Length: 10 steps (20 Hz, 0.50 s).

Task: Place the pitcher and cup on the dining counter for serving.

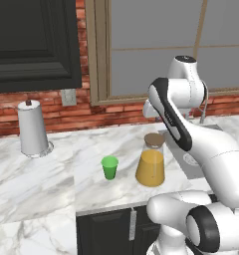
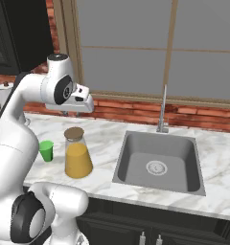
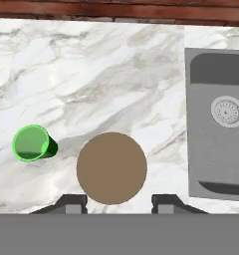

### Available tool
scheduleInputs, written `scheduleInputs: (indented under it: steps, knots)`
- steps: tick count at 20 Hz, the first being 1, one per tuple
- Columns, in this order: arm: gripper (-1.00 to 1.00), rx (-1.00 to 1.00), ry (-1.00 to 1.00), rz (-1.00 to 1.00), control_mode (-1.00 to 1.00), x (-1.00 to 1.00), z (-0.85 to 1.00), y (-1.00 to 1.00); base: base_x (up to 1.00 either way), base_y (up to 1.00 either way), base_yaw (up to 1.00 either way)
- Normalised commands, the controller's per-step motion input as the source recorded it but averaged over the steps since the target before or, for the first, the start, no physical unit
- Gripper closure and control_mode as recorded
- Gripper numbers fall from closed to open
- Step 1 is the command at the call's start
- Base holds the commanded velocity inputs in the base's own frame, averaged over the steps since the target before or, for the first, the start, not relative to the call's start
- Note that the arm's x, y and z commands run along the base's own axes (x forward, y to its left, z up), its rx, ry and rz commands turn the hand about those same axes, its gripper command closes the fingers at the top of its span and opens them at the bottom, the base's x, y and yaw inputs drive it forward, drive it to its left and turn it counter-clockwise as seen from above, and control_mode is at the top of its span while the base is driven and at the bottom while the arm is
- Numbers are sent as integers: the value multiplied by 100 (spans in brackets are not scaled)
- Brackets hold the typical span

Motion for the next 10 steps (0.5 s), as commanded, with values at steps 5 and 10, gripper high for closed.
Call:
scheduleInputs:
  steps: [5,10]
  knots:
    - [-100,0,0,0,-100,-15,-3,2,0,0,0]
    - [-100,-6,0,-3,-100,-35,-71,21,0,0,0]
